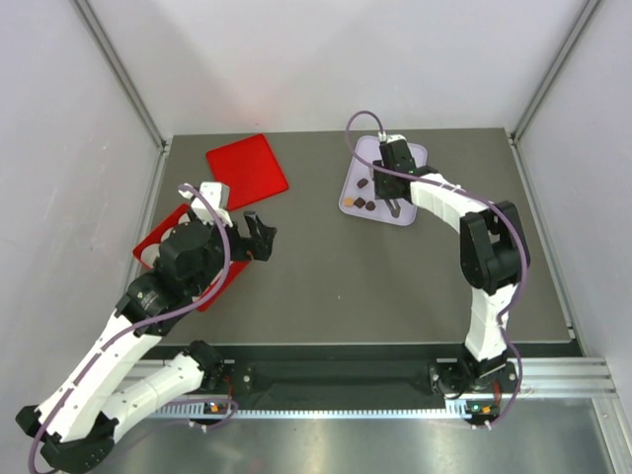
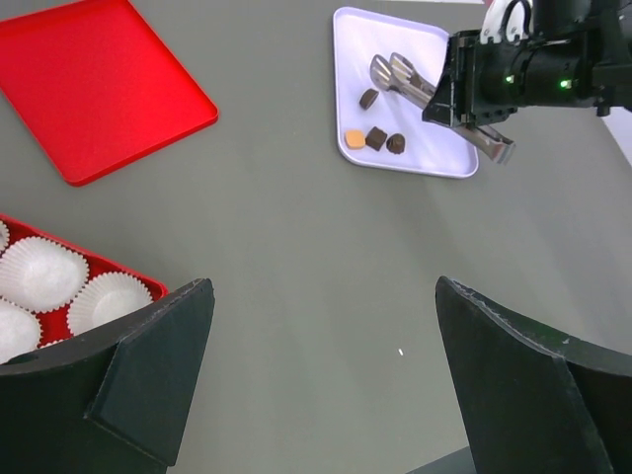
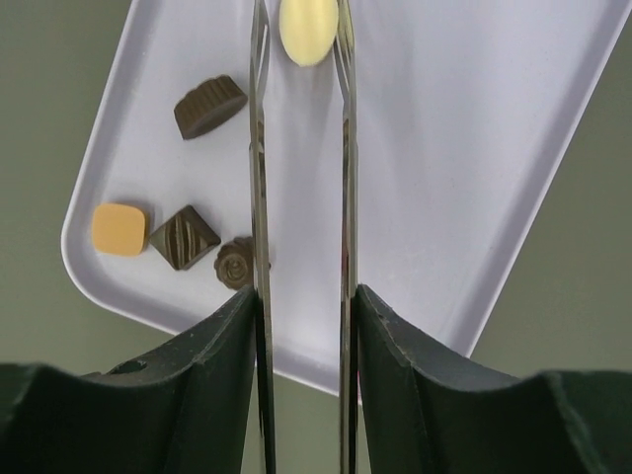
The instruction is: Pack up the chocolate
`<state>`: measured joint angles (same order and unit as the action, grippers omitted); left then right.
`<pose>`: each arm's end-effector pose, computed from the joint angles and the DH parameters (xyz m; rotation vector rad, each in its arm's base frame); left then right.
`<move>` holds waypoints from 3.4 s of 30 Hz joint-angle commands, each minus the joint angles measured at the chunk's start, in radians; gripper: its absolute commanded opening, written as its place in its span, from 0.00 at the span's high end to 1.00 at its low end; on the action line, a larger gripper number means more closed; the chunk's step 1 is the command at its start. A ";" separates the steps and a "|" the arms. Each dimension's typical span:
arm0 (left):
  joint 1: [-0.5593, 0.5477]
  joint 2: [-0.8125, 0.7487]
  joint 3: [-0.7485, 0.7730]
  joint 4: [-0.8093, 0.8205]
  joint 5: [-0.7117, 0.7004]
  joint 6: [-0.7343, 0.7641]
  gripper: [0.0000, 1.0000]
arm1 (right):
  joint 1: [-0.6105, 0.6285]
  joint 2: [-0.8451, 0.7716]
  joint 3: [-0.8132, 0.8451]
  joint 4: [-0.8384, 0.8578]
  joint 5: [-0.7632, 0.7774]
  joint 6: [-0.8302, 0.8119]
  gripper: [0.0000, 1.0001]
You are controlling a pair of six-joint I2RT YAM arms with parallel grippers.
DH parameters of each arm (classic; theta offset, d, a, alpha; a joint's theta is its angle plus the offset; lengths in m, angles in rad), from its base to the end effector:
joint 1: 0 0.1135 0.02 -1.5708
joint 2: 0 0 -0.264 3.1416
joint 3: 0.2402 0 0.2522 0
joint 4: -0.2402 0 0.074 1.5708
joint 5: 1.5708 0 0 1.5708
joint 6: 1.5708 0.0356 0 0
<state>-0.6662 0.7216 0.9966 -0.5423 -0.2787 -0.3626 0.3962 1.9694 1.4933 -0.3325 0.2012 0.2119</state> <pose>0.1206 -0.0823 0.3836 0.0837 1.8510 -0.4666 0.4113 0.1643 0.2191 -0.1220 2.3560 0.0557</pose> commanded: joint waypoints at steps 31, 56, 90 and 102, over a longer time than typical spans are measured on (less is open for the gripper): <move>0.002 0.139 0.398 -0.131 0.101 -0.058 0.01 | 0.009 -0.280 -0.044 0.009 -0.143 0.006 0.73; 0.000 -0.079 0.404 -0.025 0.085 -0.161 0.02 | 0.688 0.172 0.415 0.214 -0.243 0.162 0.74; 0.002 -0.093 0.370 -0.028 0.079 -0.131 0.02 | 0.846 0.371 0.573 0.142 -0.247 0.138 0.68; 0.002 -0.096 0.370 -0.027 0.084 -0.136 0.01 | 0.852 0.373 0.585 0.138 -0.227 0.124 0.59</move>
<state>-0.6662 0.6308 1.3705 -0.6060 -0.1989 -0.5030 1.2308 2.3508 2.0109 -0.2321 -0.0345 0.3527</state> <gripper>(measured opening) 0.985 0.405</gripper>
